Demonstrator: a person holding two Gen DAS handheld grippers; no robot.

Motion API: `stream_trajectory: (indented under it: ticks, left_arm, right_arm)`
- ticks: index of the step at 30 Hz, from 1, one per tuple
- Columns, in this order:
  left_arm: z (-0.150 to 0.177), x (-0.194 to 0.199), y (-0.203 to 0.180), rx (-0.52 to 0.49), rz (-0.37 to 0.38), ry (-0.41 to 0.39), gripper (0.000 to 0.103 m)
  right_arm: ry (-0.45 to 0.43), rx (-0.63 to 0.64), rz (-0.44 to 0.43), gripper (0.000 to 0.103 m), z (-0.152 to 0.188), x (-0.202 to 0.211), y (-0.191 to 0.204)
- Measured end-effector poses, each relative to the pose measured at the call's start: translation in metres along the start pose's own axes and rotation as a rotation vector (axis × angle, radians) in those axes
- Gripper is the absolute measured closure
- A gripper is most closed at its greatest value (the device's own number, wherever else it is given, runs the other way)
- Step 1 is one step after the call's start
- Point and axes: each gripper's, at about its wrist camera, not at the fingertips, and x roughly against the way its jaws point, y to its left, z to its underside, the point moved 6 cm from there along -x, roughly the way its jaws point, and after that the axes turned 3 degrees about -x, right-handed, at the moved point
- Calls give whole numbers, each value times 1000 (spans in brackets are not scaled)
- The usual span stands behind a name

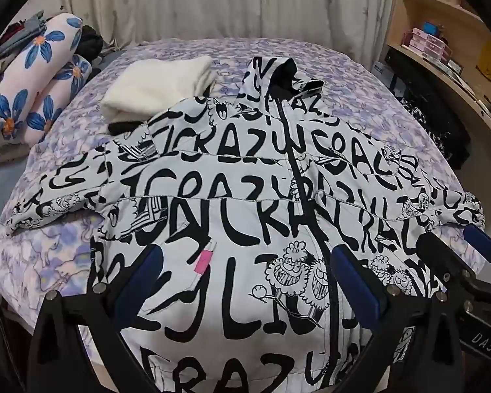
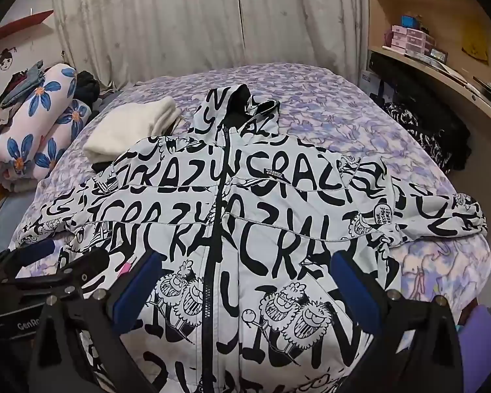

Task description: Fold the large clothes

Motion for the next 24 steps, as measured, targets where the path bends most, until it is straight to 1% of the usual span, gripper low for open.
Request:
stream_trajectory:
  ticks: [4, 6, 24]
  left_arm:
    - [-6, -1, -2, -8, -14, -7, 2]
    - [1, 5, 7, -9, -9, -25, 2]
    - [7, 7, 4, -6, -10, -25, 2]
  right_arm:
    - [-12, -3, -8, 0, 3, 5, 0]
    - [-14, 1, 0, 0, 3, 6, 2]
    - [-18, 6, 0, 0, 7, 6, 2]
